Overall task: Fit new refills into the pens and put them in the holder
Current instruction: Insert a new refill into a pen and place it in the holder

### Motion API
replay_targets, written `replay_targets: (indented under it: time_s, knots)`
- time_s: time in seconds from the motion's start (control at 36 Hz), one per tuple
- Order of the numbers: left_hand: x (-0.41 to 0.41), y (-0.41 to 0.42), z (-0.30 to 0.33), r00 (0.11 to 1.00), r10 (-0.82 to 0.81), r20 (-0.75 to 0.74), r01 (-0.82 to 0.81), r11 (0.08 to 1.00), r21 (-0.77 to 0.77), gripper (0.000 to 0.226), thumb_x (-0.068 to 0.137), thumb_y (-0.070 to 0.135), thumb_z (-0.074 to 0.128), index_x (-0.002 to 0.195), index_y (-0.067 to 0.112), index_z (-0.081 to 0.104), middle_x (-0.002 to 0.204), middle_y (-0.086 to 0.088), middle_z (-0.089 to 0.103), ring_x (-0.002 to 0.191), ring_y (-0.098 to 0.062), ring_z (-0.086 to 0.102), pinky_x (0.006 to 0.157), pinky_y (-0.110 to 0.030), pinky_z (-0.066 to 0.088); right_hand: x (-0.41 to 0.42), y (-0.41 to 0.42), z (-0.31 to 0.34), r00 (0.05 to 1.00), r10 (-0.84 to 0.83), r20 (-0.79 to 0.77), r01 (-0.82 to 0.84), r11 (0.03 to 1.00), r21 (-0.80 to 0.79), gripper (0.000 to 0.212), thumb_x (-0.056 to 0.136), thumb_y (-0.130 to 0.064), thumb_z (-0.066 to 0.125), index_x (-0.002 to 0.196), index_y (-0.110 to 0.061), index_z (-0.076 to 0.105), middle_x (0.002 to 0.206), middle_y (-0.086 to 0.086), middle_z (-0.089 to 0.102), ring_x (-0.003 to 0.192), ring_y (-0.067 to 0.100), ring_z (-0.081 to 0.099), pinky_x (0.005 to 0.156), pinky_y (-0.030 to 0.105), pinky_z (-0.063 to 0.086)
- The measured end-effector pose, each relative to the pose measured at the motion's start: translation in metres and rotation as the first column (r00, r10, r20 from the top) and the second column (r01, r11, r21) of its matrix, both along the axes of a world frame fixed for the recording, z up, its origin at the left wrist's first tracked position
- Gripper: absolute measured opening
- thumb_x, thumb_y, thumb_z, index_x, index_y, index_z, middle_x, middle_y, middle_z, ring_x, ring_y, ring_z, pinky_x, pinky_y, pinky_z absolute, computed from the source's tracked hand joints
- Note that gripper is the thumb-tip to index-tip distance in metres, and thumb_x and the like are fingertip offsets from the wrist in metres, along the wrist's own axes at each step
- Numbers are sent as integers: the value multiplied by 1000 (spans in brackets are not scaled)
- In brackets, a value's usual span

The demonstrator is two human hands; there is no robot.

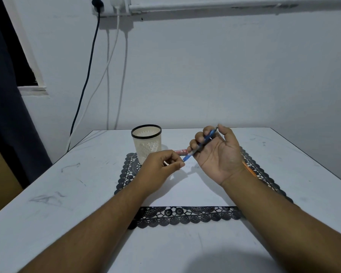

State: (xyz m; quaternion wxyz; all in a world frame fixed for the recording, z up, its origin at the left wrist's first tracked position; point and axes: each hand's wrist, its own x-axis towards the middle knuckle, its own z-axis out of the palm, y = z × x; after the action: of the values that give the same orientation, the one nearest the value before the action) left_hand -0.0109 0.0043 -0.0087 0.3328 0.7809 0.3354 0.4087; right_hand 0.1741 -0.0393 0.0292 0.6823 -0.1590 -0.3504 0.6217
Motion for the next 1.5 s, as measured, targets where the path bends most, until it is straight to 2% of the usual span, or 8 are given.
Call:
replay_targets:
  time_s: [0.06, 0.11, 0.25, 0.39, 0.67, 0.86, 1.08, 1.5]
  knots:
    - [-1, 1, 1, 999, 46, 10, -47, 999, 6, 13, 91, 18, 76, 80, 23, 73, 74, 10, 67, 65, 0, 54, 63, -16, 42, 0, 2, 0, 1000, -24, -6, 24, 999, -40, 35, 95, -43, 46, 80, -14, 57, 78, 8, 57, 71, 27, 56, 85, 44, 50]
    - [-2, 2, 1, 998, 61, 19, -61, 998, 0, 12, 91, 20, 77, 80, 22, 73, 73, 11, 66, 65, 0, 53, 64, -18, 42, 0, 2, 0, 1000, -16, -25, 15, 999, -51, 34, 94, -43, 45, 78, -13, 53, 75, 7, 52, 69, 26, 53, 87, 44, 49]
    - [2, -4, 3, 997, 75, -25, -74, 996, 43, 12, 90, 21, 78, 79, 23, 72, 72, 13, 67, 64, 5, 53, 62, -12, 41, -3, -2, 0, 996, 6, -87, -8, 1000, -15, 31, 87, -43, 44, 71, -16, 42, 71, 2, 33, 63, 20, 35, 71, 36, 36]
    - [2, -5, 4, 998, 63, -5, -63, 998, 22, 13, 88, 19, 80, 78, 23, 72, 72, 15, 67, 64, 4, 54, 62, -13, 41, -3, -2, 4, 1000, 24, -21, -23, 999, 44, 26, 85, -36, 42, 67, -17, 37, 70, 2, 27, 64, 20, 27, 67, 35, 31]
    - [1, -6, 5, 999, 46, 26, -45, 999, -19, 12, 88, 21, 80, 78, 24, 74, 76, 1, 70, 65, -4, 56, 62, -19, 43, -1, -2, 4, 998, 61, -22, -59, 995, 77, 27, 87, -38, 42, 69, -18, 37, 70, 1, 28, 65, 19, 26, 67, 35, 33]
    - [1, -6, 4, 998, 50, 30, -49, 998, -48, 12, 88, 23, 81, 78, 24, 74, 77, -2, 70, 65, -7, 56, 62, -20, 43, -1, -5, 5, 997, 75, 15, -76, 993, 96, 28, 87, -38, 40, 69, -18, 36, 70, 1, 28, 66, 19, 26, 68, 35, 33]
    - [2, -8, 6, 999, 31, 26, -29, 998, -56, 11, 88, 20, 80, 79, 19, 74, 70, 6, 67, 61, -5, 52, 58, -16, 39, 0, -5, 6, 996, 75, 41, -79, 992, 97, 28, 88, -38, 39, 69, -17, 35, 69, 1, 27, 65, 19, 25, 67, 35, 32]
    - [2, -11, 7, 1000, 5, 30, -3, 998, -62, 11, 88, 16, 80, 79, 15, 73, 66, 8, 63, 56, -1, 47, 55, -12, 35, 0, -6, 6, 994, 77, 73, -84, 991, 108, 28, 87, -38, 39, 68, -18, 33, 67, 1, 25, 65, 20, 22, 64, 35, 30]
